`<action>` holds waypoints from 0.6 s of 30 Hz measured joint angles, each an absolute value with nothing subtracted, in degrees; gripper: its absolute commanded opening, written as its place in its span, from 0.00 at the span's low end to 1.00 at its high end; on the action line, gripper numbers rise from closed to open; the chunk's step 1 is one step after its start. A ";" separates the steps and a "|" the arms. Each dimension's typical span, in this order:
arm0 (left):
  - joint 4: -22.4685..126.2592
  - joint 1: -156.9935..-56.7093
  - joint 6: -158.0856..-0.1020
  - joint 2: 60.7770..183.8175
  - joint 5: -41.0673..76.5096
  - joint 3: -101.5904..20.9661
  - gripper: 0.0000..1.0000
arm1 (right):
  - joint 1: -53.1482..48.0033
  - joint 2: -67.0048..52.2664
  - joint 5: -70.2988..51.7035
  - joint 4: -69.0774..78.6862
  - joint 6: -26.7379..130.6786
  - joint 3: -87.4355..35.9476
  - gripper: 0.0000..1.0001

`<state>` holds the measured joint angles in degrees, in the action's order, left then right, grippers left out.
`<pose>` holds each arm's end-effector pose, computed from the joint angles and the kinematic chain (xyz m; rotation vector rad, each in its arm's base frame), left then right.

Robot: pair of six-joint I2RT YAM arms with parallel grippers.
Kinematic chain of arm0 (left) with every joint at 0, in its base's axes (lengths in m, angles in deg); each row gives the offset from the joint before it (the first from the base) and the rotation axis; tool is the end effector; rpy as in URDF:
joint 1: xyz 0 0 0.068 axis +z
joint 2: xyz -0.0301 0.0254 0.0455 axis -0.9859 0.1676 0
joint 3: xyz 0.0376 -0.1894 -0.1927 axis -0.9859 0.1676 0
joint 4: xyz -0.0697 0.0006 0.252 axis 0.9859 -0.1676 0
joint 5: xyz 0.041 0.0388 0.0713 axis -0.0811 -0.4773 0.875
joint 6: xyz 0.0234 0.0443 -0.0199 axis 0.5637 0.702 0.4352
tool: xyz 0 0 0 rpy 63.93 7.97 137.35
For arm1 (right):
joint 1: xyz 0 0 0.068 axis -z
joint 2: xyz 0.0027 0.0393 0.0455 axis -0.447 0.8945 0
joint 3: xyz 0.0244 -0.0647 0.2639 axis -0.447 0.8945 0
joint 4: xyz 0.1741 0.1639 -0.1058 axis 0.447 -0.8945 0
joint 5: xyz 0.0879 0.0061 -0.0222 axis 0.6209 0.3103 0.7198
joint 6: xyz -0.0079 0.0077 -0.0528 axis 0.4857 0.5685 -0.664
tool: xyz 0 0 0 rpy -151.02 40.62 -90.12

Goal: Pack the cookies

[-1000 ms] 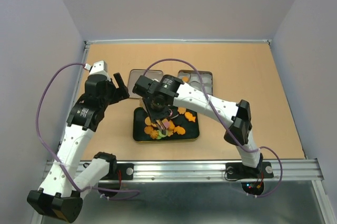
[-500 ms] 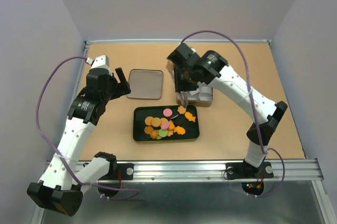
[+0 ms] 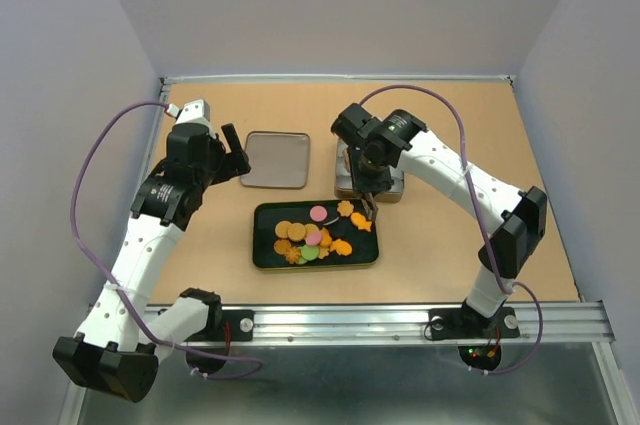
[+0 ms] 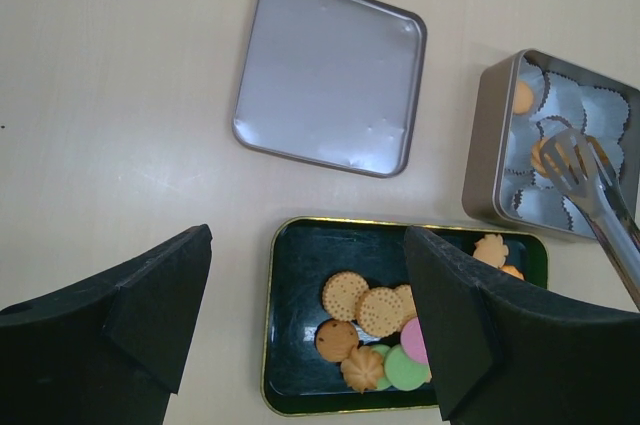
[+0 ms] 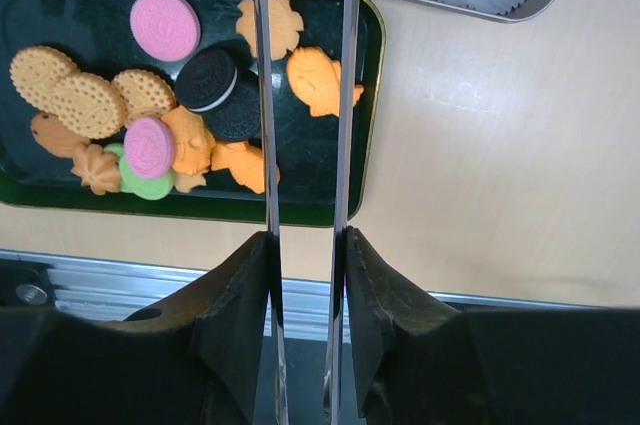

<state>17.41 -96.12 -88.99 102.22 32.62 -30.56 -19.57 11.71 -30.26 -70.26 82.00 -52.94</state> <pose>0.1979 -0.0516 0.3738 -0.1747 2.0140 -0.2976 0.2417 0.2397 0.3408 -0.1757 2.7616 0.0321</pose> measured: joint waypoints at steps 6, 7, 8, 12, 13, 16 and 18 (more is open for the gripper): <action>17.39 -96.12 -89.01 102.53 32.46 -30.56 0.89 | -19.14 11.60 -28.84 -67.96 82.00 -50.49 0.29; 17.39 -96.12 -89.01 102.55 32.46 -30.56 0.89 | -19.03 11.60 -28.75 -67.70 82.00 -50.33 0.29; 17.39 -96.12 -89.01 102.53 32.46 -30.56 0.89 | -18.83 11.60 -28.58 -67.24 81.97 -50.05 0.29; 17.37 -96.12 -89.01 102.53 32.48 -30.56 0.89 | -17.89 11.60 -28.42 -66.39 81.73 -50.01 0.31; 17.37 -96.12 -88.99 102.53 32.48 -30.56 0.89 | -17.56 11.60 -28.40 -66.06 81.56 -50.01 0.32; 17.35 -96.12 -88.99 102.42 32.48 -30.56 0.89 | -16.89 11.80 -28.40 -65.49 81.21 -50.01 0.36; 17.35 -96.12 -88.99 102.27 32.48 -30.56 0.89 | -16.56 12.17 -28.42 -65.08 80.97 -50.01 0.39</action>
<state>17.35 -96.12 -88.99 102.27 32.48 -30.56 -16.56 12.17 -28.42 -65.08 80.97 -50.01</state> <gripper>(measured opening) 0.890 0.387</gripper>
